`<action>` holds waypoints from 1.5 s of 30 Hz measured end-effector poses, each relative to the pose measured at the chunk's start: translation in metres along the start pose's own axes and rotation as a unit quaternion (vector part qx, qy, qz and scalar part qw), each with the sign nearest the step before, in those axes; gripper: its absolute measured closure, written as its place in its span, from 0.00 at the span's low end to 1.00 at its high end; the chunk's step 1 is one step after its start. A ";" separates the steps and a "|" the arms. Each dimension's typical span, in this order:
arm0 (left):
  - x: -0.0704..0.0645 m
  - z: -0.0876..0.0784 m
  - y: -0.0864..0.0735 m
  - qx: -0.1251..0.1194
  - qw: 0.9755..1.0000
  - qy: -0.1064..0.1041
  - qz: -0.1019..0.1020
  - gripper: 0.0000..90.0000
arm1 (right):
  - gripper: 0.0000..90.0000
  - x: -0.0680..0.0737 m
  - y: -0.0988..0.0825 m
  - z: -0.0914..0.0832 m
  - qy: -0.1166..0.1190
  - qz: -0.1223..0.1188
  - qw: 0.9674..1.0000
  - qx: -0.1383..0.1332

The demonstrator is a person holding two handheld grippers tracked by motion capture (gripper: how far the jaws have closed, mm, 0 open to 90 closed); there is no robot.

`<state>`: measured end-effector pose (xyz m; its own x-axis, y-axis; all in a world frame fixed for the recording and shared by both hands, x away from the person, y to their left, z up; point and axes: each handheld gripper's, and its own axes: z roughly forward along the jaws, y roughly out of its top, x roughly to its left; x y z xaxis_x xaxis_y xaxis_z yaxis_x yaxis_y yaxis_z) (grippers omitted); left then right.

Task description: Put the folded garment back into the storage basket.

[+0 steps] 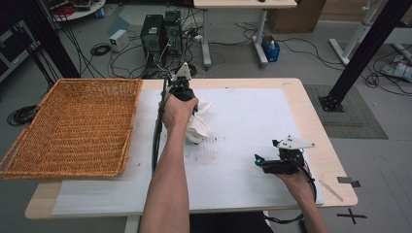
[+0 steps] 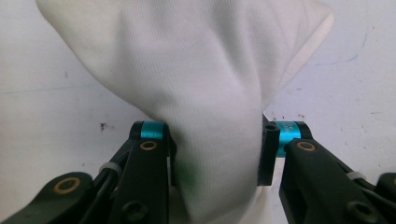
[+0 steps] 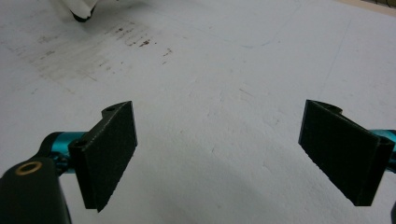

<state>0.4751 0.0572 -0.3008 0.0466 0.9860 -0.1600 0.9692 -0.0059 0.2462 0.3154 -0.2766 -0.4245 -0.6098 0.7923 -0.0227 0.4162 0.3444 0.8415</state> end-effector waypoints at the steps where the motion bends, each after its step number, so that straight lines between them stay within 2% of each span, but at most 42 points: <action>1: -0.001 -0.004 0.001 -0.002 1.000 0.001 0.000 0.73 | 0.12 0.000 0.000 0.000 -0.001 0.001 1.000 0.000; 7: 0.000 -0.023 0.006 -0.013 1.000 0.003 0.004 0.73 | 0.12 0.001 0.001 -0.002 -0.002 0.000 1.000 -0.002; 10: 0.009 -0.031 0.007 -0.018 1.000 0.003 0.003 0.73 | 0.12 0.001 0.001 -0.002 -0.002 -0.001 1.000 0.000; 13: 0.023 -0.038 0.006 -0.021 1.000 0.005 -0.005 0.73 | 0.12 0.001 0.000 -0.003 -0.005 -0.002 1.000 0.001; 19: 0.062 -0.054 0.006 -0.019 0.999 0.013 -0.025 0.73 | 0.12 0.004 0.000 0.000 -0.001 -0.002 1.000 0.003; 24: 0.099 -0.070 0.003 -0.029 0.998 0.013 -0.046 0.73 | 0.12 0.005 0.000 0.001 -0.001 -0.006 1.000 0.005; 28: 0.130 -0.079 -0.002 -0.035 0.997 0.027 -0.070 0.73 | 0.12 0.005 -0.001 0.002 -0.002 -0.007 1.000 0.008; 31: 0.152 -0.083 -0.007 -0.039 0.995 0.032 -0.086 0.73 | 0.13 0.006 0.000 0.000 -0.006 -0.007 1.000 0.000; 35: 0.177 -0.086 -0.013 -0.039 0.994 0.036 -0.099 0.73 | 0.12 0.008 0.000 0.002 -0.008 -0.010 1.000 0.002; 40: 0.207 -0.084 -0.023 -0.039 0.991 0.054 -0.119 0.73 | 0.12 0.010 -0.003 0.004 -0.006 -0.009 1.000 0.012; 45: 0.234 -0.073 -0.037 -0.033 0.989 0.056 -0.135 0.73 | 0.12 0.011 -0.004 0.007 -0.002 -0.012 1.000 0.018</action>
<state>0.4325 0.3000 -0.2773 -0.2426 0.9624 -0.1219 0.9248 0.2674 0.2708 0.3120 -0.2660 -0.4315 -0.6176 0.7853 -0.0444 0.4253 0.3809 0.8210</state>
